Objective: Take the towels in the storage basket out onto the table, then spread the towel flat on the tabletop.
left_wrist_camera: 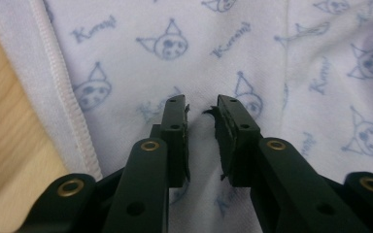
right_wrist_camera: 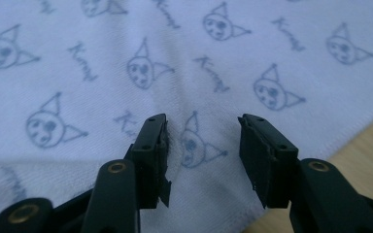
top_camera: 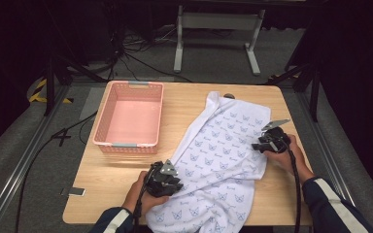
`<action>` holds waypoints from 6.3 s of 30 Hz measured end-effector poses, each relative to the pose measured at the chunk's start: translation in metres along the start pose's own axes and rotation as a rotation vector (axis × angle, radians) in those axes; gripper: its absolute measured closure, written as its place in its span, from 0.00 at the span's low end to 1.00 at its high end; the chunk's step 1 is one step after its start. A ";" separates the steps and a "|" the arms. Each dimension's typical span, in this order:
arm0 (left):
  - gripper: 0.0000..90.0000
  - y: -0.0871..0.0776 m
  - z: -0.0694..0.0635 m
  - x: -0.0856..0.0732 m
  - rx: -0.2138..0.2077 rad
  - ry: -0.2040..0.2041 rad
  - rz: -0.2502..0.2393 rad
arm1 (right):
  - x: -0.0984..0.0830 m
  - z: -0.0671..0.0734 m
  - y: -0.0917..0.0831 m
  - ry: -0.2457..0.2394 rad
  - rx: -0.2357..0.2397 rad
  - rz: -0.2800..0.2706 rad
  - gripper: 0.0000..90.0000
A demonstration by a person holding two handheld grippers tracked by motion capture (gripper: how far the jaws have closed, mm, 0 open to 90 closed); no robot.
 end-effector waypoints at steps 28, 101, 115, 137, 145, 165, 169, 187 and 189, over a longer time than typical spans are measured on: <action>0.74 0.000 0.025 0.005 0.065 0.009 -0.001 | -0.031 0.140 -0.057 -0.222 0.306 -0.146 0.52; 0.60 0.039 0.005 0.048 0.026 0.107 0.021 | -0.058 0.049 -0.043 -0.150 0.208 -0.062 0.73; 0.32 0.025 0.014 0.101 0.009 0.068 -0.106 | -0.062 0.037 -0.081 -0.113 0.133 -0.087 0.61; 0.91 0.066 0.063 0.097 0.044 0.002 -0.014 | -0.035 -0.001 -0.023 -0.046 0.123 -0.087 0.69; 0.84 0.049 0.024 0.072 -0.014 0.079 0.053 | -0.066 0.027 -0.048 -0.102 0.171 -0.049 0.65; 0.40 0.109 0.133 0.192 0.207 -0.175 -0.132 | 0.018 -0.104 0.006 0.211 -0.114 -0.142 0.53; 0.37 0.117 0.126 0.203 0.190 -0.149 -0.134 | 0.025 -0.106 0.013 0.231 -0.121 -0.145 0.52; 0.92 0.102 0.153 0.202 0.295 -0.197 -0.144 | 0.024 -0.096 0.027 0.233 -0.108 -0.114 0.55; 0.93 0.091 0.159 0.199 0.303 -0.209 -0.162 | 0.024 -0.098 0.027 0.238 -0.102 -0.122 0.55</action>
Point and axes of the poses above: each handheld gripper's, and its own axes: y roughly forward along the jaws, x roughly out of its top, z roughly to its left, the point moved 10 cm from there along y, roughly forward along the jaws, and after that the axes turned 1 degree about y, right-handed, at the moved point
